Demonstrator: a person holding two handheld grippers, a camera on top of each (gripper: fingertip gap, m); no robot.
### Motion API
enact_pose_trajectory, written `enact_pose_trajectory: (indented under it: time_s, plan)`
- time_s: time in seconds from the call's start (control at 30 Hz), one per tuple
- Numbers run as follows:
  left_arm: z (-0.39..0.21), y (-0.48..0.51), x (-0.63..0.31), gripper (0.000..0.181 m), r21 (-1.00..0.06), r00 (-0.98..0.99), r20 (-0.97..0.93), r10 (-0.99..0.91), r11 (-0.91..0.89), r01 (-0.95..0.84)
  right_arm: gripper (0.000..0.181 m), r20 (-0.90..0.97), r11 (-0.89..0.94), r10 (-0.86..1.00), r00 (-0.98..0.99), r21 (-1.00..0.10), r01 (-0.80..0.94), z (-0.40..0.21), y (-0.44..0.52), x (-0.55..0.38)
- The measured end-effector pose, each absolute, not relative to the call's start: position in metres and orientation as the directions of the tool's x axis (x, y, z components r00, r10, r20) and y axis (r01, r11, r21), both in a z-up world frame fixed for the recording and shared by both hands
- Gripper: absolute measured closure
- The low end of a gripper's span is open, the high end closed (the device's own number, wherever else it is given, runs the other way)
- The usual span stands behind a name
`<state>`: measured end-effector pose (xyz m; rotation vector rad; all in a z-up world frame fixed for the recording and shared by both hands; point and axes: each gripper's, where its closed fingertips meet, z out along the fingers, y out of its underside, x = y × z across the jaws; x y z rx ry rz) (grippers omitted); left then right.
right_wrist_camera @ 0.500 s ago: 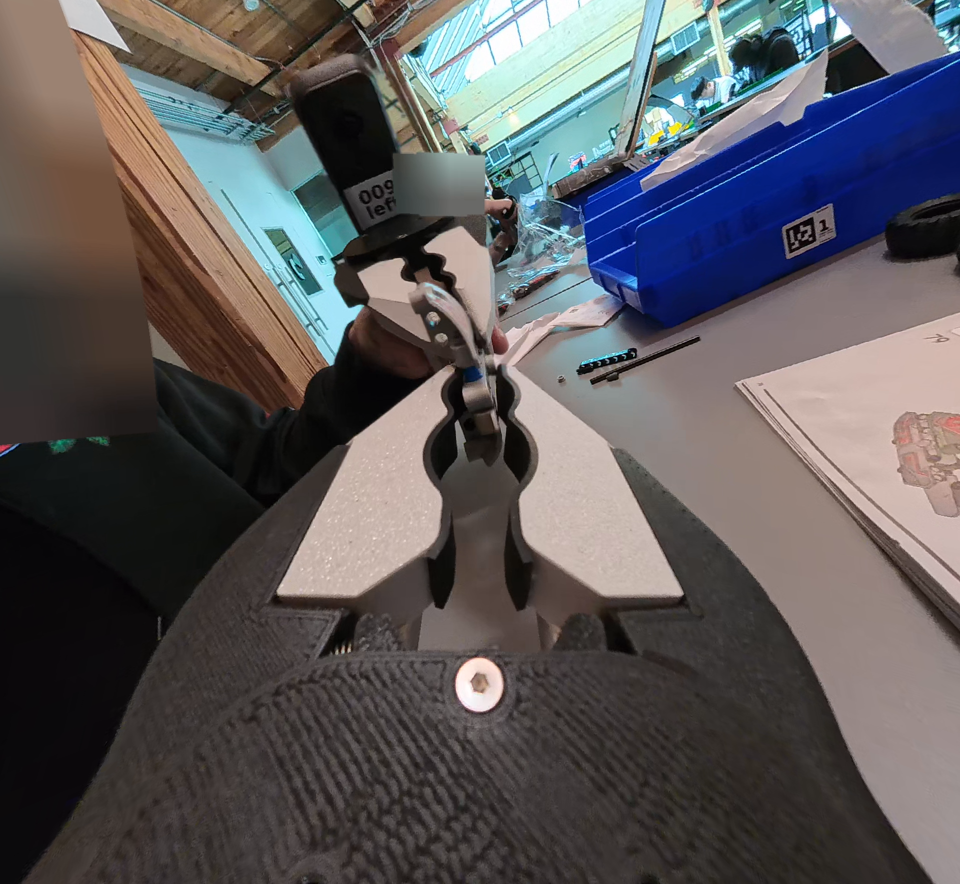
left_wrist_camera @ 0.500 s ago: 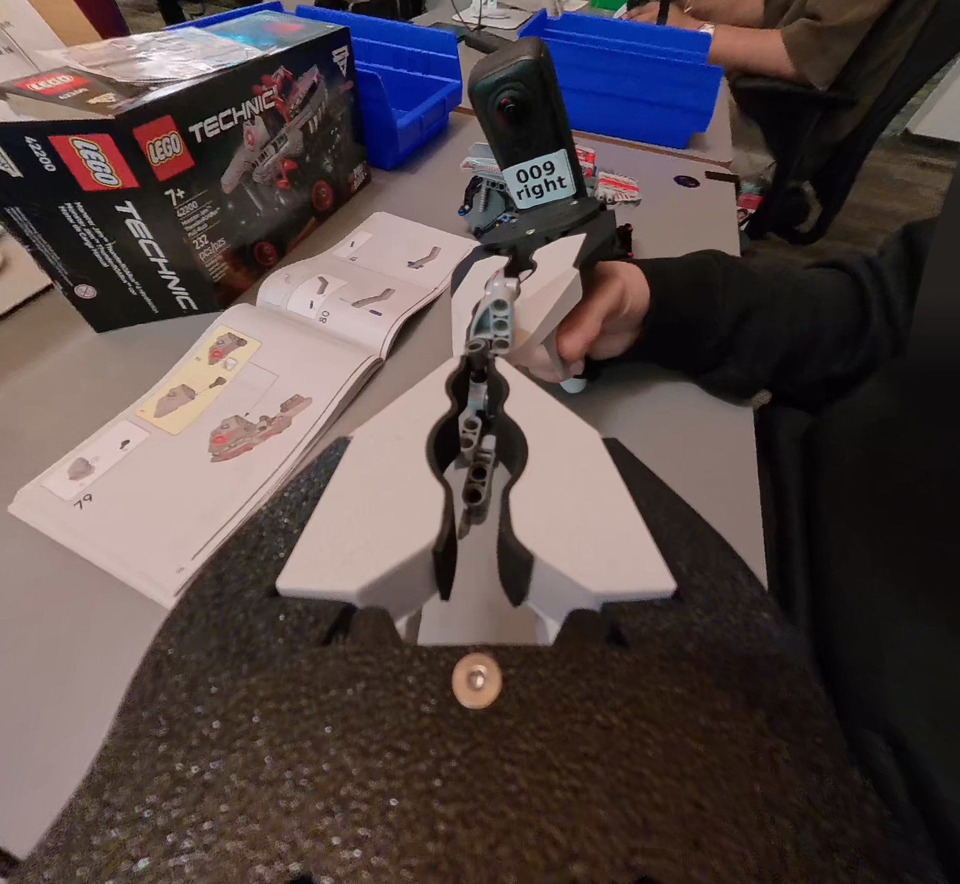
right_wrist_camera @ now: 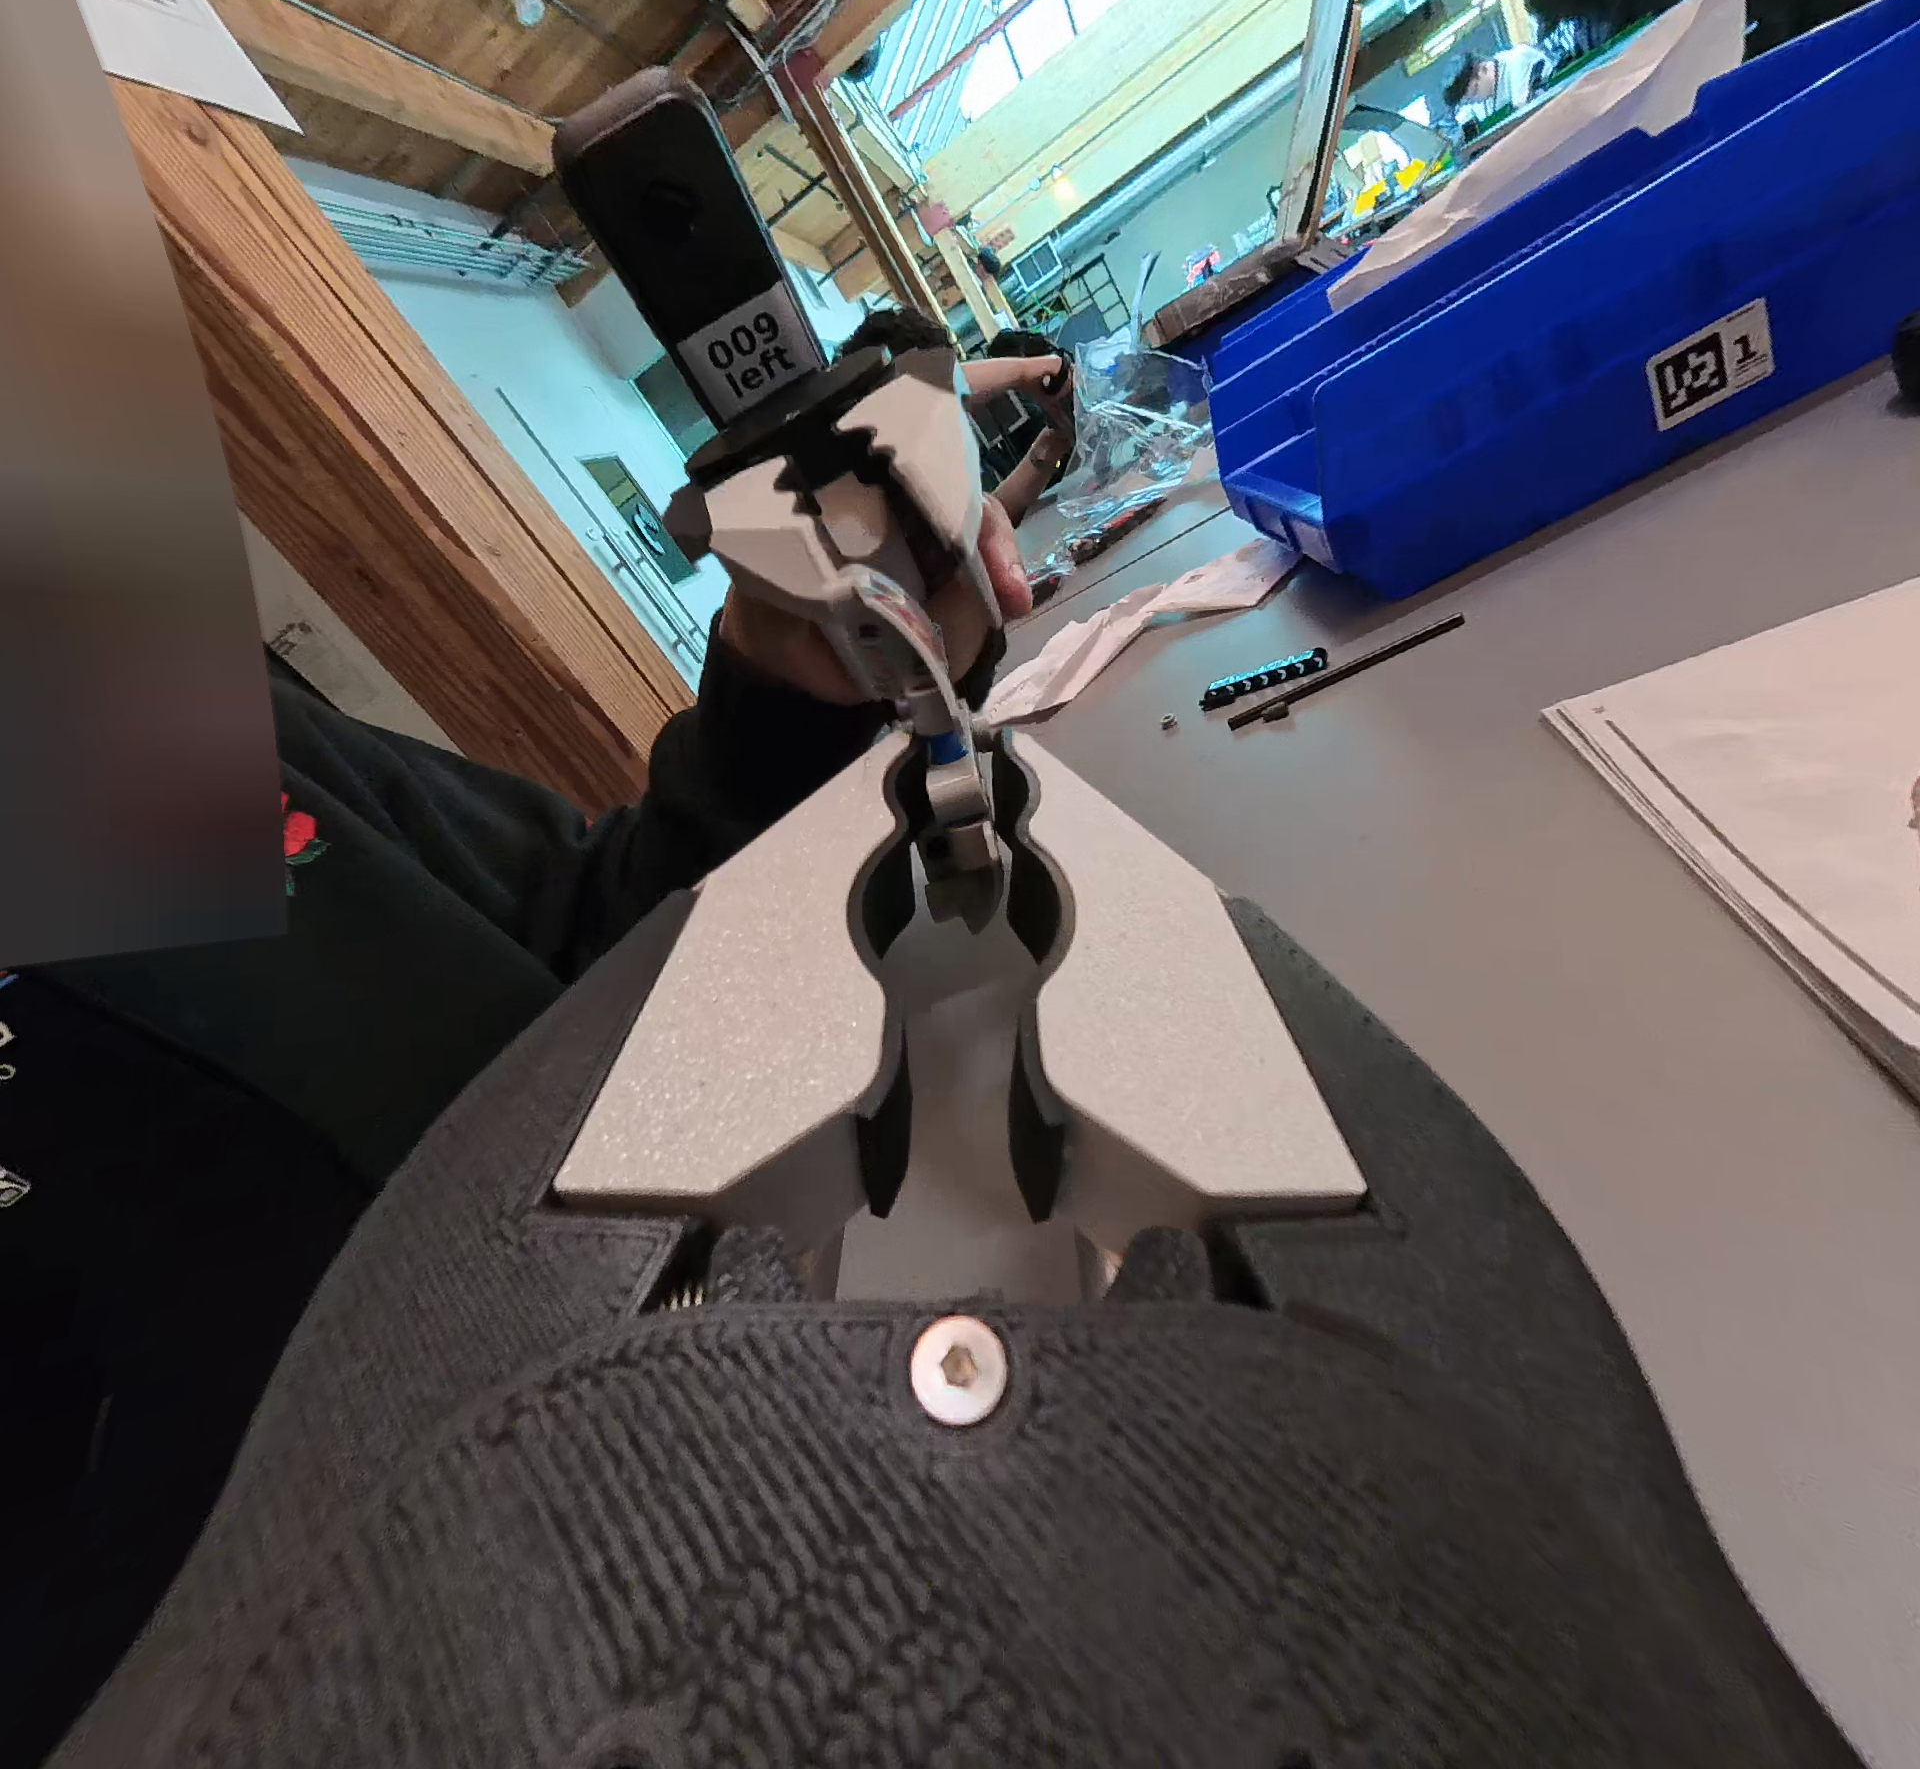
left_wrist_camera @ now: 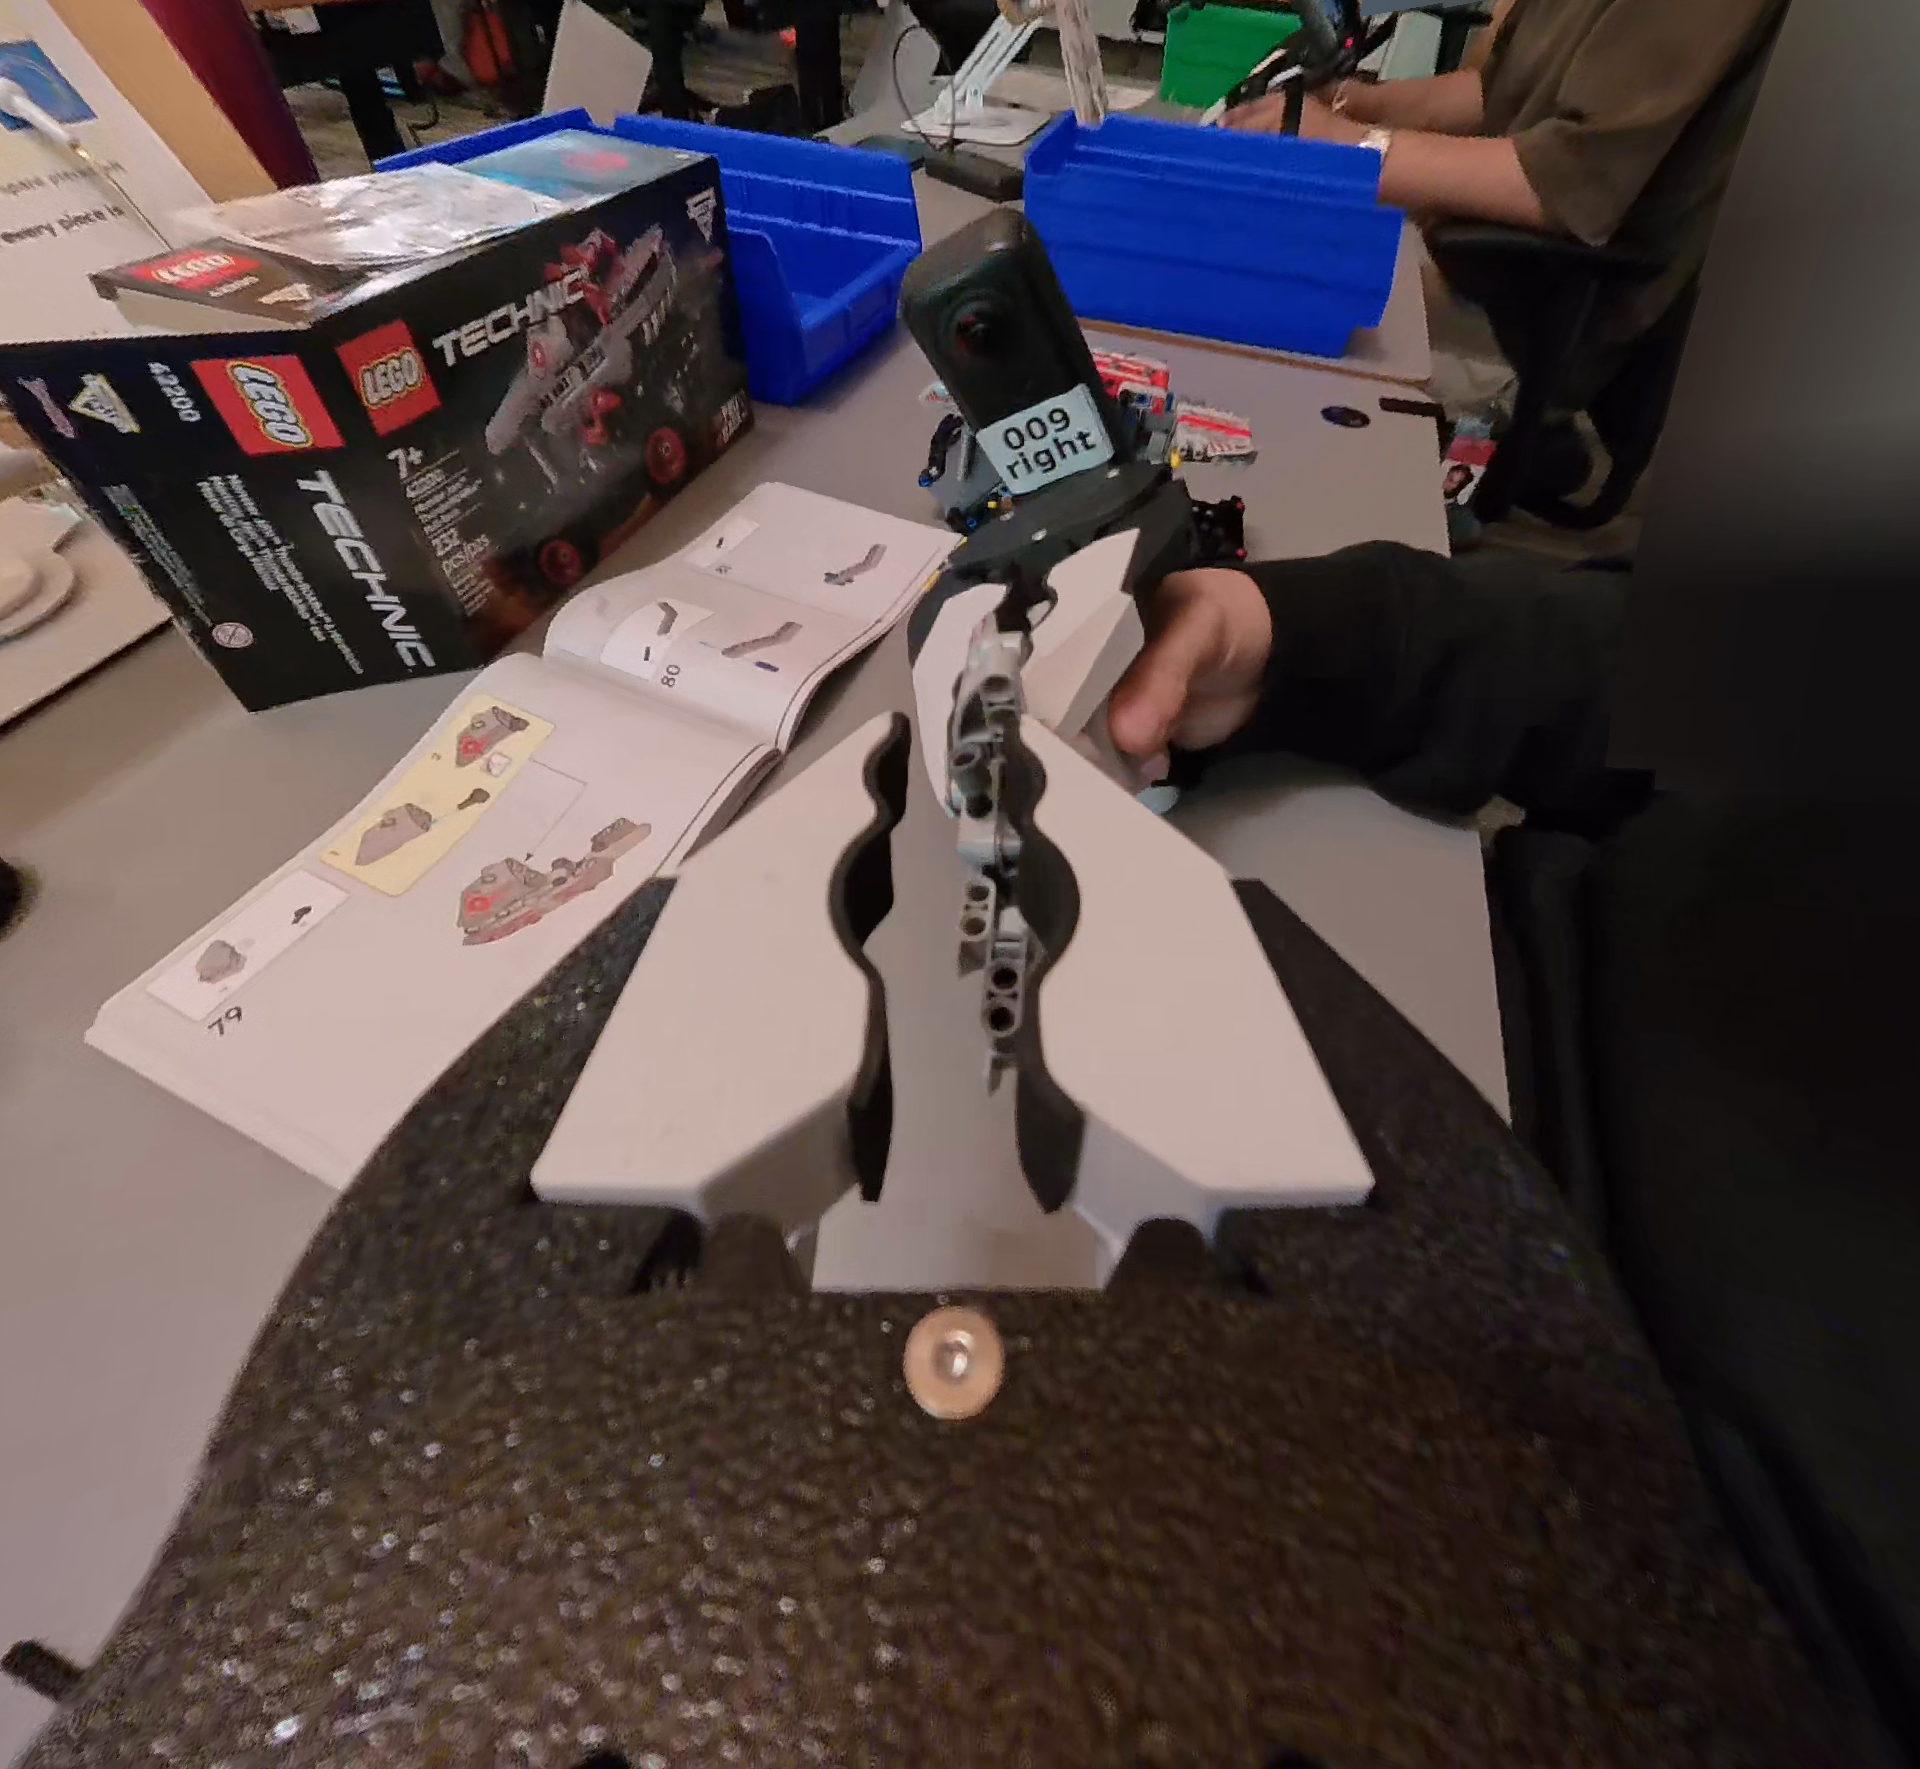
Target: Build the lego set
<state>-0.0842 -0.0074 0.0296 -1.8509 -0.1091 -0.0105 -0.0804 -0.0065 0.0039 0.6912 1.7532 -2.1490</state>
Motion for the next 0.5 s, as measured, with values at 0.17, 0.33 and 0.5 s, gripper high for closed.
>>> enact_pose_trajectory:
  time_s: [0.17,0.33,0.5]
  plan:
    - [0.0224,-0.0048,-0.0801,0.181,-0.953,0.998,0.054,0.033,-0.297,0.062,0.171,-0.535,-0.219,0.070,-0.842,-0.832,0.510,0.0036,-0.0079,-0.0792]
    - [0.0213,-0.0040,-0.0763,0.181,-0.953,0.996,0.091,0.005,-0.290,0.088,0.171,-0.534,-0.206,0.067,-0.843,-0.834,0.512,0.0023,-0.0093,-0.0777]
    - [0.0196,-0.0024,-0.0788,0.181,-0.954,0.983,0.183,-0.013,-0.246,0.174,0.171,-0.534,-0.200,0.079,-0.842,-0.835,0.512,0.0011,-0.0093,-0.0784]
